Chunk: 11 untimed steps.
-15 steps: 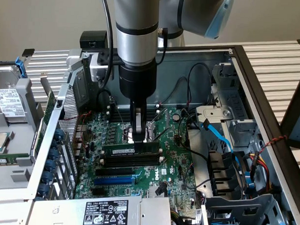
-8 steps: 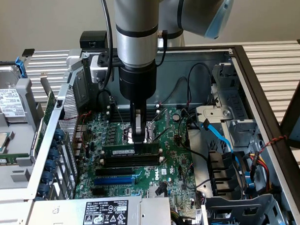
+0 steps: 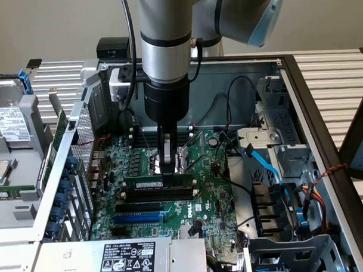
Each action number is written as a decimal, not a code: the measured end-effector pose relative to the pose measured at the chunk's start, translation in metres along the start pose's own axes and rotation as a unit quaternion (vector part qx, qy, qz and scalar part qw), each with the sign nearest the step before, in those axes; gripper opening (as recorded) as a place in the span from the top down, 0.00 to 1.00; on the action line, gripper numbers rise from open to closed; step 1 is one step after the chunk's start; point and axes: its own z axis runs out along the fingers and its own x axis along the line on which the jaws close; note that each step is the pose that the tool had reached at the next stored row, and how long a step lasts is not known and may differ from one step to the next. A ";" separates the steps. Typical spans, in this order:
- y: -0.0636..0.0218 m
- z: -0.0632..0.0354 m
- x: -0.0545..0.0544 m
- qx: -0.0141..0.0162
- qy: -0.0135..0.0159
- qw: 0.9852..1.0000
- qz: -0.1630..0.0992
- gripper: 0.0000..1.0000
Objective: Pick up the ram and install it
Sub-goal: 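Insert the ram into the slot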
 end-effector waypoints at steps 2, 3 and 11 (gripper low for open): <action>0.0000 0.0005 0.000 0.000 0.000 1.000 0.001 0.87; 0.0000 0.0005 0.000 0.000 0.000 1.000 0.002 0.87; -0.0001 0.0009 0.001 0.000 0.000 1.000 0.002 0.87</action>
